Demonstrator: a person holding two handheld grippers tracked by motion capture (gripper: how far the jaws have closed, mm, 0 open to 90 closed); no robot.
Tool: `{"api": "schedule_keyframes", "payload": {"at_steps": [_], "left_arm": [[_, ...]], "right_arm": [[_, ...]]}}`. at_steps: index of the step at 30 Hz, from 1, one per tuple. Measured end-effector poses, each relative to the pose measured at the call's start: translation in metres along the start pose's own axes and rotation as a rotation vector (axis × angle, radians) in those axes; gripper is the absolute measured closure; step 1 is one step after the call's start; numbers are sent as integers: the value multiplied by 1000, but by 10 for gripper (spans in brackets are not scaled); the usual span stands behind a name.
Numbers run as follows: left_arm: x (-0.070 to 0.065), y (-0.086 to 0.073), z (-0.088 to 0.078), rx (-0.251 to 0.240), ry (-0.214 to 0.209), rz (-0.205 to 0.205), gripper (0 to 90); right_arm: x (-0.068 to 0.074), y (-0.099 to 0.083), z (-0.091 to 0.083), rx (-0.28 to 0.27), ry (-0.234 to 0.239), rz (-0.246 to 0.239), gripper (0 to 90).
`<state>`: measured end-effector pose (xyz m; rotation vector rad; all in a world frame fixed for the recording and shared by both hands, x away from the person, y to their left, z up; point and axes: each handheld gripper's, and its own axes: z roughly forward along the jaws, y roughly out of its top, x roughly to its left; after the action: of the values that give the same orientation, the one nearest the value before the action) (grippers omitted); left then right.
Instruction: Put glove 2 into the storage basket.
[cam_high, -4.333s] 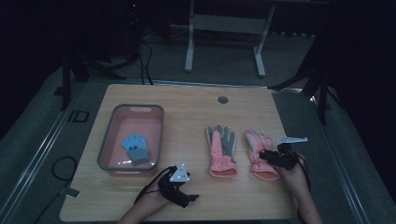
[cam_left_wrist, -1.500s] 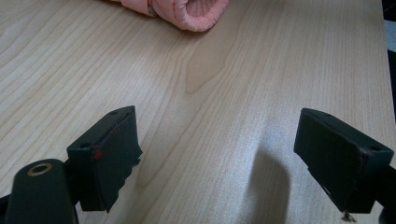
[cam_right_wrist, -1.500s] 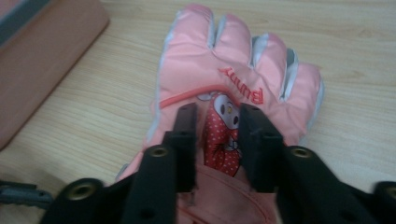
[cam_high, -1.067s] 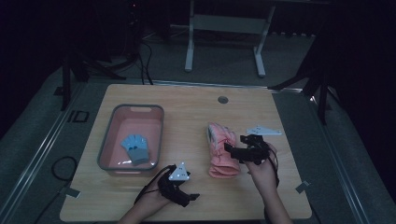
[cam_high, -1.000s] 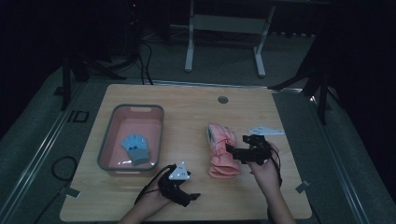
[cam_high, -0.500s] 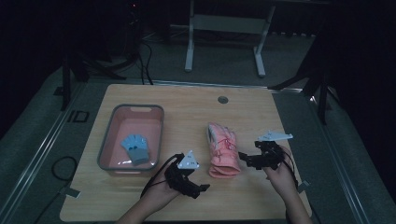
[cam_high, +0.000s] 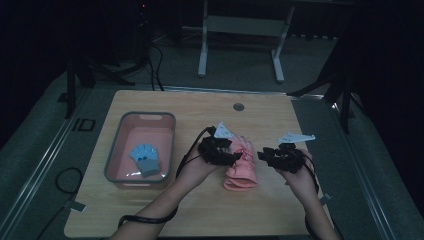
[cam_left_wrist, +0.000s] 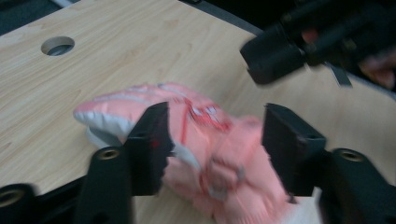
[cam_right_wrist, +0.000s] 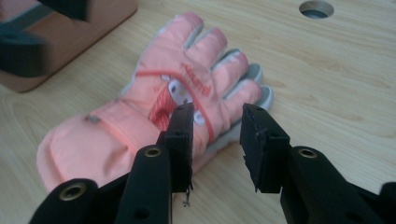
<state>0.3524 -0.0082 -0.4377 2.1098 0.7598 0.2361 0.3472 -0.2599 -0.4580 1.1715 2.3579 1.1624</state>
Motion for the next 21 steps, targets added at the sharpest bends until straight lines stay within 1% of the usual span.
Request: {"api": "schedule_keyframes", "payload": {"at_steps": [2, 3, 4, 6, 7, 8, 9, 10, 11, 12, 13, 14, 15, 16, 17, 18, 20, 21], "left_arm": [[3, 0, 12, 31, 32, -18, 474], [4, -1, 19, 54, 33, -30, 473], [5, -4, 25, 73, 48, -43, 463], [8, -9, 36, 114, 95, -63, 413], [10, -12, 42, 138, 111, -76, 389], [13, -16, 47, 155, 120, -95, 346], [15, -20, 49, 155, 121, -114, 337], [16, -22, 52, 157, 119, -126, 319], [20, -26, 54, 164, 107, -154, 284], [23, -30, 57, 168, 88, -179, 279], [26, -34, 61, 177, 66, -207, 278], [31, -40, 67, 187, 43, -252, 266], [33, -44, 70, 192, 20, -274, 253], [37, -48, 74, 196, -8, -306, 253], [40, -51, 76, 193, -19, -329, 241], [42, -54, 79, 192, -40, -347, 232], [45, -58, 82, 191, -79, -374, 245], [48, -60, 84, 188, -123, -399, 292]], "right_arm": [[2, 3, 7, 9, 15, 7, 600], [3, 3, 11, 7, 12, 1, 586], [4, 4, 15, 12, 8, 1, 565], [4, 2, 24, 19, 8, 14, 527], [3, 1, 28, 24, 6, 30, 518], [2, -1, 33, 27, 14, 48, 501], [1, -4, 37, 30, 27, 67, 486], [0, -7, 41, 40, 27, 82, 468], [-1, -9, 45, 51, 31, 89, 443], [-2, -12, 49, 66, 37, 104, 424], [-5, -15, 52, 83, 33, 130, 411], [-8, -17, 56, 107, 34, 157, 386], [-11, -20, 61, 133, 50, 194, 386], [-14, -21, 64, 152, 59, 220, 383], [-17, -23, 68, 171, 69, 251, 380], [-19, -24, 71, 182, 84, 276, 380], [-23, -25, 77, 201, 110, 309, 395], [-24, -26, 80, 209, 128, 317, 412]]}}
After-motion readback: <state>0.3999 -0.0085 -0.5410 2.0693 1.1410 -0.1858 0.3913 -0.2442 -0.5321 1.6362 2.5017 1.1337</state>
